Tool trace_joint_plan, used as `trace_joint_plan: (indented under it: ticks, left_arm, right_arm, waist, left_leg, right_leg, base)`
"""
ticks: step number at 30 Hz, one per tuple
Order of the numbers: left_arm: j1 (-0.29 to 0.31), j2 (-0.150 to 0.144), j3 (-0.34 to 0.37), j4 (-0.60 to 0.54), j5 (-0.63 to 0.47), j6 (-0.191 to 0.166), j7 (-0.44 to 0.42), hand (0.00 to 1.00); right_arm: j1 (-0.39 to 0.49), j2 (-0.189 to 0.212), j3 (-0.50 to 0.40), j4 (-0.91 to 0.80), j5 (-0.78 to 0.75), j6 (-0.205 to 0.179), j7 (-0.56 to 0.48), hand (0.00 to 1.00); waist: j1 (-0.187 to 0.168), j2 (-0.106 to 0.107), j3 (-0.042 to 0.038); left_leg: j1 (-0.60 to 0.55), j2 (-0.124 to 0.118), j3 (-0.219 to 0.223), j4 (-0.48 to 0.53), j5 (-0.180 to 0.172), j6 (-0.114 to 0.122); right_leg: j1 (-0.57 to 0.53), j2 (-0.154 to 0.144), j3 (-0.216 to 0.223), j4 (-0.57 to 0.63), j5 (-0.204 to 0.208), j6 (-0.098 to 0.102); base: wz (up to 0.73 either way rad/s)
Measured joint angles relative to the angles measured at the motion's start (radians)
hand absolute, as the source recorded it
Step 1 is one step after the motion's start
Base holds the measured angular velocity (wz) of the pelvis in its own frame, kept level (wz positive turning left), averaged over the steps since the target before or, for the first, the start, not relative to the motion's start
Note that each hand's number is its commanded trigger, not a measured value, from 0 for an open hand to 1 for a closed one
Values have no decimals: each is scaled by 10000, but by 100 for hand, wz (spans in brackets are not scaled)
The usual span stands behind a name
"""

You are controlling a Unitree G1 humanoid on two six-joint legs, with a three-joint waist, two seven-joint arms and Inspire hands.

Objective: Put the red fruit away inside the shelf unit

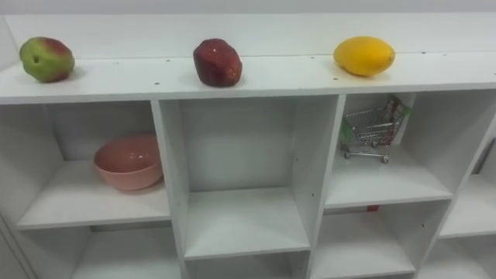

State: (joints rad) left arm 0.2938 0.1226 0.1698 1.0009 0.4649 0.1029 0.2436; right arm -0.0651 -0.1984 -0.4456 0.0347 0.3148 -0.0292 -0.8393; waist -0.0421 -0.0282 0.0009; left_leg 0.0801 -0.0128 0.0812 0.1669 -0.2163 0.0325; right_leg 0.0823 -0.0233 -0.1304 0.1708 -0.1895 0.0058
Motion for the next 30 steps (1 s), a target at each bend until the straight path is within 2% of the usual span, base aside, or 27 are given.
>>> trace_joint_plan:
  ticks: [3, 7, 11, 14, 15, 17, 19, 21, 22, 24, 27, 30]
  left_arm:
    - [-44, 12, -34, 18, -1, -2, -6, 0]
    - [-76, 36, -123, 92, 70, -3, -38, 0]
    - [-98, 57, -192, 326, 52, -30, -335, 0]
    - [-99, 59, -178, 307, 75, -217, -417, 0]
    - [-100, 60, -171, 259, 74, -270, -419, 0]
    - [-93, 76, -159, 200, 74, -309, -419, 0]
    - [-132, 119, -160, 205, 75, -311, -422, 0]
    - [-167, 165, -161, 214, 76, -370, -427, 0]
    - [-187, 189, -172, 219, 76, -419, -428, 0]
    - [-235, 210, -215, 290, 73, -445, -424, 0]
    - [-324, 204, -350, 398, 74, -443, -523, 0]
    - [-358, 253, -348, 384, 78, -442, -617, 0]
  right_arm:
    - [-406, -395, 302, -1023, -731, -33, -208, 0]
    - [-1107, -700, 594, -1958, -1871, -81, -171, 0]
    - [-1503, -1211, 939, -2678, -1875, -223, 217, 0]
    - [-1804, -1526, 1001, -3037, -1855, -258, 727, 0]
    - [-1952, -1622, 1000, -3246, -1803, -256, 899, 0]
    - [-2201, -1744, 1066, -3630, -1712, -256, 1147, 0]
    - [-2605, -1952, 1240, -3896, -1690, -257, 1577, 0]
    - [-2933, -2122, 1424, -3900, -1690, -260, 1858, 0]
    - [-3044, -2226, 1515, -3902, -1691, -265, 2093, 0]
    - [-3253, -2271, 1690, -3901, -1695, -268, 2344, 0]
    - [-3764, -2339, 2009, -3898, -1685, -274, 2852, 0]
    - [-4254, -2712, 2420, -3887, -1632, -272, 3407, 0]
  waist:
    - [178, -10, -11]
    - [260, -59, 25]
    - [393, -119, 59]
    - [448, -194, 2]
    - [490, -225, -54]
    - [506, -318, -34]
    - [512, -459, -53]
    - [506, -556, -9]
    - [529, -628, -19]
    - [616, -655, 53]
    - [654, -669, 46]
    - [748, -627, 48]
  left_leg:
    - [40, 4, 8, 16, 0, 0]
    - [-43, 1, -89, 80, 0, 1]
    - [-57, 8, -115, 75, 0, 1]
    - [-141, 5, -147, 79, 4, -4]
    - [-169, 5, -155, 80, 13, -8]
    - [-171, 7, -166, 81, 17, -8]
    - [-148, 6, -186, 101, 18, -8]
    - [-118, 5, -186, 121, 17, -8]
    - [-58, 5, -183, 125, 17, -8]
    - [2, 7, -177, 123, 17, -8]
    - [-26, 11, -208, 41, 11, -5]
    - [-6, 15, -229, 21, 12, -5]
  right_leg:
    - [47, 2, 7, 3, 1, -1]
    - [42, -11, -77, 4, 3, -4]
    - [18, -10, -96, 11, 4, -6]
    - [-44, -14, -174, 3, 3, -5]
    - [-118, -17, -192, 13, 4, -6]
    - [-114, -16, -214, 17, 4, -6]
    - [-45, -32, -360, 16, 4, -5]
    - [51, -42, -413, -11, 5, -5]
    - [77, -41, -401, -4, 5, -5]
    - [130, -40, -386, -3, 4, -5]
    - [97, -41, -391, 9, 5, -5]
    - [126, -35, -401, 24, 9, -11]
  base:
    - [1]
    - [6]
    - [0]
    - [5]
    - [0]
    - [2]
    - [6]
    - [5]
    - [0]
    - [0]
    - [-2]
    - [1]
